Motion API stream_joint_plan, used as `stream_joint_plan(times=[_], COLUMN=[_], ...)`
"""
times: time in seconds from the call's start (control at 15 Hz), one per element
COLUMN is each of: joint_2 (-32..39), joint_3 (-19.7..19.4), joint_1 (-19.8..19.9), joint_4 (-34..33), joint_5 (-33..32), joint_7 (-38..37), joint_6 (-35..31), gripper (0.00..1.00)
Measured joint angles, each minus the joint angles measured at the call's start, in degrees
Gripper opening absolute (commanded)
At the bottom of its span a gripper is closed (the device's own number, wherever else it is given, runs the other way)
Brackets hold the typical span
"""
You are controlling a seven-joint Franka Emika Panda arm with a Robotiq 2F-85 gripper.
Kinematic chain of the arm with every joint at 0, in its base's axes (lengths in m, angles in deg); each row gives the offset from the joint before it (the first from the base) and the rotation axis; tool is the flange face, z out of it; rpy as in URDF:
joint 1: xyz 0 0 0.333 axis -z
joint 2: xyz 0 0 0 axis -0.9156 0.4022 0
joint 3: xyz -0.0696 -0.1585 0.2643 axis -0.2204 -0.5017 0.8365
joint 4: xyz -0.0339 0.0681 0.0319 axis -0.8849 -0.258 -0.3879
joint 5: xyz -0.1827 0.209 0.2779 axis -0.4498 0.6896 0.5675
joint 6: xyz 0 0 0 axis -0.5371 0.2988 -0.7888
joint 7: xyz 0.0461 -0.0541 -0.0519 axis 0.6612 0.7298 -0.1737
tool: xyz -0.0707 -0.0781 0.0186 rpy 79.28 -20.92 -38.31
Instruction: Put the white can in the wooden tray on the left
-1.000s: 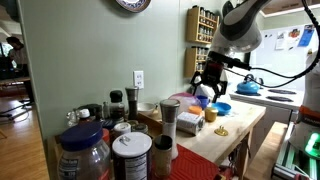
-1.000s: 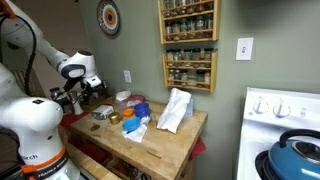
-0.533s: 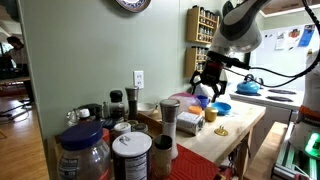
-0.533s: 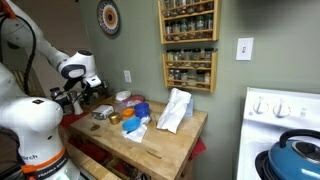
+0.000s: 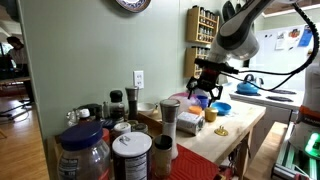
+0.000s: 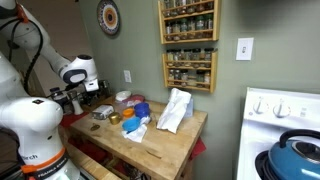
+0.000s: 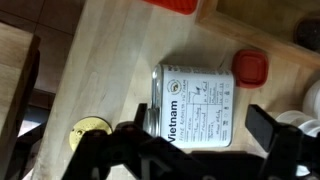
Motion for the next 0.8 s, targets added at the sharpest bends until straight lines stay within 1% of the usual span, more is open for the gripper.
stream_joint_plan(times=[0.13, 0.27, 0.47, 0.8], joint_2=[1.44, 3.01, 5.18, 8.42], joint_3=[2.41, 4.14, 5.46, 6.37], joint_1=[1.13, 1.65, 1.51, -0.67], joint_4=[0.01, 0.01, 0.01, 0.01], joint_5=[-0.06, 0.17, 0.57, 5.66], joint_7=[-6.77, -8.77, -7.65, -0.28], joint_6=[-3.01, -5.51, -7.08, -11.92], gripper=[1.0, 1.0, 1.0, 1.0])
